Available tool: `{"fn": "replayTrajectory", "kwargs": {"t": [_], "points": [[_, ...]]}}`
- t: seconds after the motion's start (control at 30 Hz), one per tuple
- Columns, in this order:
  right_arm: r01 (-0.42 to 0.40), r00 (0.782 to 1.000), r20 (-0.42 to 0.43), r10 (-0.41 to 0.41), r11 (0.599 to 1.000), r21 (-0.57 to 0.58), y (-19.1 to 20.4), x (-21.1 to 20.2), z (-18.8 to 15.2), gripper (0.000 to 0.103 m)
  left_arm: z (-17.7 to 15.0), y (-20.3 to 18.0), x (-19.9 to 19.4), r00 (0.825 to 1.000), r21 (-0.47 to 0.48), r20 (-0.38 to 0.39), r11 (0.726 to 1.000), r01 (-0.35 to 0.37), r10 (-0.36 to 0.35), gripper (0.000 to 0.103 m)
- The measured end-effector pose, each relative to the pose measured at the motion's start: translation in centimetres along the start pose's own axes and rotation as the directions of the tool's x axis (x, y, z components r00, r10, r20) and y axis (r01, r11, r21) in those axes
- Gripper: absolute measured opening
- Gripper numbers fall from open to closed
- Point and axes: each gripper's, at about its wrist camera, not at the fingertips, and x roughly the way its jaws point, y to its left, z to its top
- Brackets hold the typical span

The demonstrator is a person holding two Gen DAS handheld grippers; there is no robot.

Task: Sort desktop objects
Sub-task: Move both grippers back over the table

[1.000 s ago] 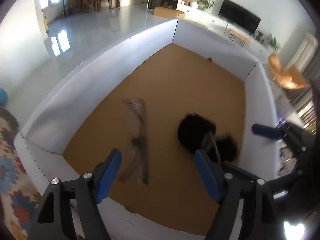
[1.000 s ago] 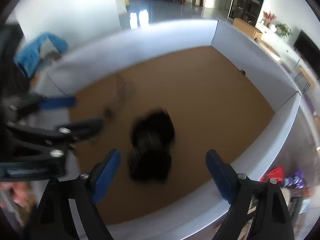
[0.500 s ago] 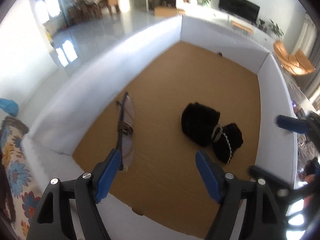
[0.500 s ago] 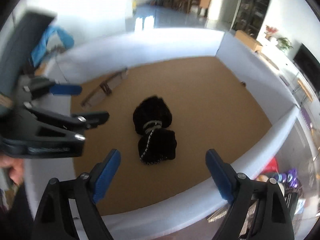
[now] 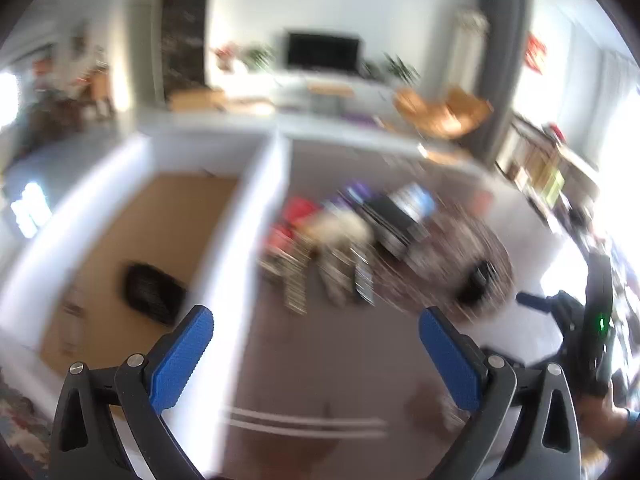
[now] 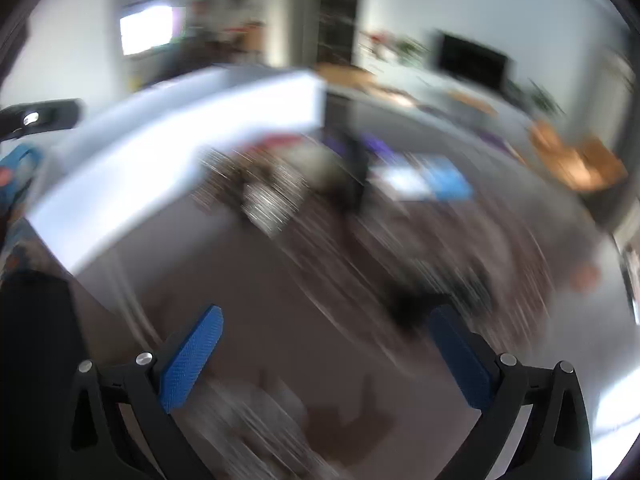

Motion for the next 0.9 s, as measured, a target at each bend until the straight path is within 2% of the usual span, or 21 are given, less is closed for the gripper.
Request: {"fn": "replayTrajectory", "kwargs": {"t": [0.13,0.27,0.33,0.37,0.5,0.67,0.9], "points": [[0.095,0.990,-0.113,-0.080,0.985,0.143,-6.4,0.3,-4.5,0.103,-3.0,-3.6,7.1,0.985,0.029,-0.172,0.999,0.032,-0.027,0.103],[0.137,0.982,-0.156,-0.109,0.974,0.178,-8.8,1.4,-5.7,0.103,-6.2,-5.5,11.5,0.968,0.045,-0.248,0.999,-0.027,0.038,0.103],[0.137,0.981,-0.159,-0.109,0.974,0.178,-9.0,1.9,-5.7,0.103,-6.7,-5.5,12.4,0.964,0.048,-0.256,0.997,-0.068,0.078,0.103],[0.129,0.983,-0.153,-0.101,0.974,0.184,-8.8,2.0,-5.7,0.103,-6.7,-5.5,12.6,0.966,0.064,-0.236,0.993,-0.096,0.109,0.103],[0.123,0.988,-0.118,-0.101,0.971,0.203,-8.5,2.3,-5.8,0.103,-6.9,-5.0,12.7,0.971,0.042,-0.210,0.993,-0.111,0.118,0.103],[0.134,0.988,-0.103,-0.114,0.968,0.210,-8.2,2.6,-5.7,0.103,-7.6,-4.8,12.5,0.981,0.020,-0.141,0.991,-0.133,0.135,0.103],[0.138,0.988,-0.102,-0.119,0.967,0.212,-7.8,2.8,-5.4,0.103,-7.3,-4.9,12.4,0.982,0.017,-0.129,0.991,-0.136,0.137,0.103]]}}
